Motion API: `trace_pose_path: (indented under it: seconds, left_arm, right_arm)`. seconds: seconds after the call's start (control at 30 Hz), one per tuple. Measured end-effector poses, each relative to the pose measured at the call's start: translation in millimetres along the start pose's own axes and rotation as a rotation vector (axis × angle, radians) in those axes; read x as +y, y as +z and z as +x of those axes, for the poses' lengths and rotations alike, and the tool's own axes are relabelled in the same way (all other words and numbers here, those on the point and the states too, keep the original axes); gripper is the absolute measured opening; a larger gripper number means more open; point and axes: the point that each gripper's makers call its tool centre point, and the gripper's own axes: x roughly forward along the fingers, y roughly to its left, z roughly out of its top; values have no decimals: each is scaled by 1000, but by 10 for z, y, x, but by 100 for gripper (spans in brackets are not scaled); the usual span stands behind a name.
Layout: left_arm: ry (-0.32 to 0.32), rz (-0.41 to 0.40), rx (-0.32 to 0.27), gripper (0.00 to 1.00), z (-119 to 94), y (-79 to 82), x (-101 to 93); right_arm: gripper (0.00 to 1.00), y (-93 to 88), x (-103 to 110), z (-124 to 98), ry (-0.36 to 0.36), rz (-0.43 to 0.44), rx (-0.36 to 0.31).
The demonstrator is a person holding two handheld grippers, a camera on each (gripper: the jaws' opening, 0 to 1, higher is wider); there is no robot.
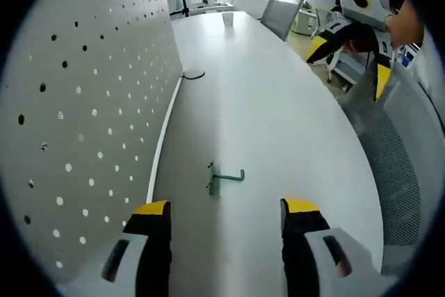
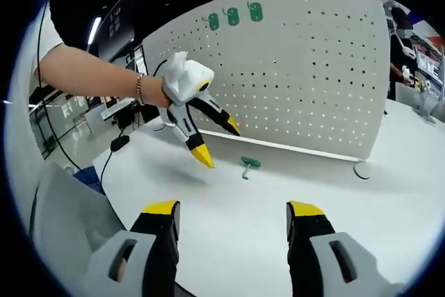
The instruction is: Insert the hook assembly into the mounting plate slot until the hook locks in place.
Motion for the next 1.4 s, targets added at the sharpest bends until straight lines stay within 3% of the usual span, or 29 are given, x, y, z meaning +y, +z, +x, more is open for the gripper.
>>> trace_pose_path:
  seconds: [0.83,0.97,1.4]
  left_arm:
    - [-80,63,98,63,379,39,72]
    - [-93,80,122,62,443,-21,53]
    - [-116,75,97,49,473,-19,66]
  right_arm:
    - [60,-81,-2,-22,1,13,22]
    - [60,-85,-7,-24,0,20,21]
    - [60,-51,-14,-21,5,47,0]
